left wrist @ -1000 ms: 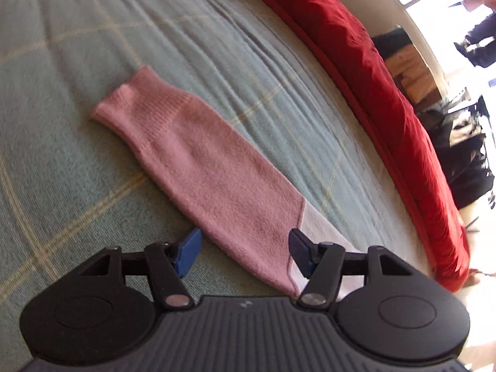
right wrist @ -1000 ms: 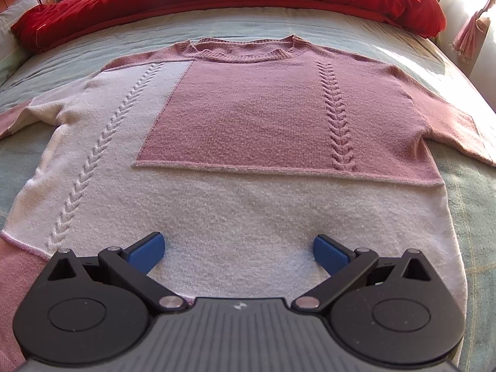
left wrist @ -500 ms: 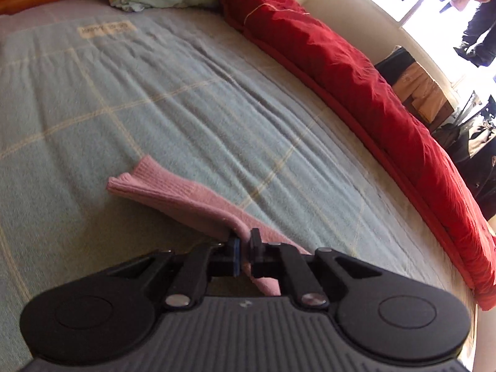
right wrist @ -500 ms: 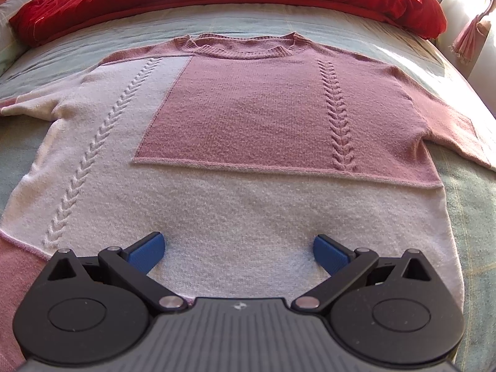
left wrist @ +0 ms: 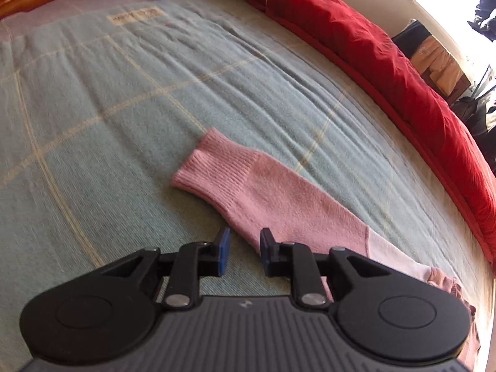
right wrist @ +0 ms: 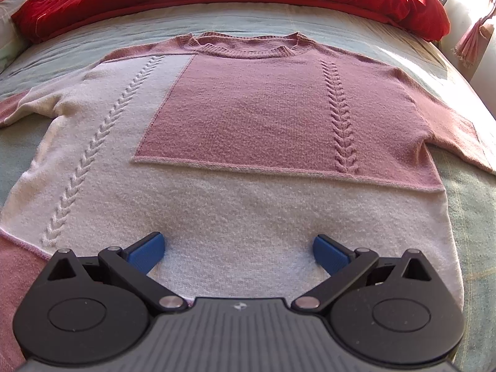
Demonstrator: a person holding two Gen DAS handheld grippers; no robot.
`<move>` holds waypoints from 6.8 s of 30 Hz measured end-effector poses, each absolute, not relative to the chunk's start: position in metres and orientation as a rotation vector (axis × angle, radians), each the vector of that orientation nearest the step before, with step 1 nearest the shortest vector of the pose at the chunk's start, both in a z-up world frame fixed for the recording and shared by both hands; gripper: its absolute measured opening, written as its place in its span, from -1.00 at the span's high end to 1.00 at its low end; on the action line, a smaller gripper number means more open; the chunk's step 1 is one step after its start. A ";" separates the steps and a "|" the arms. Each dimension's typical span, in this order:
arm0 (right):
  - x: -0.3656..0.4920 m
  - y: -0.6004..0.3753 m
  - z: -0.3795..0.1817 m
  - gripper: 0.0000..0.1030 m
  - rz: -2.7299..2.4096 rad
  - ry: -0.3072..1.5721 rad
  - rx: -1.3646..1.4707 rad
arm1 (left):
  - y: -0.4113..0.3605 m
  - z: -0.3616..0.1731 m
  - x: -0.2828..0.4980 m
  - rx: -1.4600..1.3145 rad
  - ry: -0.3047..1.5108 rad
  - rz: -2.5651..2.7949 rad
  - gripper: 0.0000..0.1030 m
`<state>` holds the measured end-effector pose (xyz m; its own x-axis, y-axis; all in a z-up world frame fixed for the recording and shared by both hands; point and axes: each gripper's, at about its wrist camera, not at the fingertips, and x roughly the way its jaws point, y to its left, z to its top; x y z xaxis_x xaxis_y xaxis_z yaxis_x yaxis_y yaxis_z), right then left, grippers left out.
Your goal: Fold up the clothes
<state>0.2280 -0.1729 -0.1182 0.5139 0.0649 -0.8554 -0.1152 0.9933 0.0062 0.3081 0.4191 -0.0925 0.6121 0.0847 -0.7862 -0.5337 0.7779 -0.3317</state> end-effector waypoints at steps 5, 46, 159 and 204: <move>0.230 -0.171 -0.117 -1.00 0.102 1.033 -0.064 | 0.434 -0.077 0.329 -0.408 0.831 0.401 -0.08; 0.264 -0.143 -0.087 -1.00 0.222 0.972 -0.114 | 0.235 -0.119 0.435 -0.296 1.165 -0.247 -0.15; 0.243 -0.180 -0.055 -1.00 0.299 1.098 0.153 | 0.087 -0.097 0.350 -0.264 1.171 -0.223 -0.33; 0.175 -0.249 -0.086 -1.00 0.292 1.092 -0.032 | 0.002 -0.076 0.126 0.019 1.062 -0.281 -0.69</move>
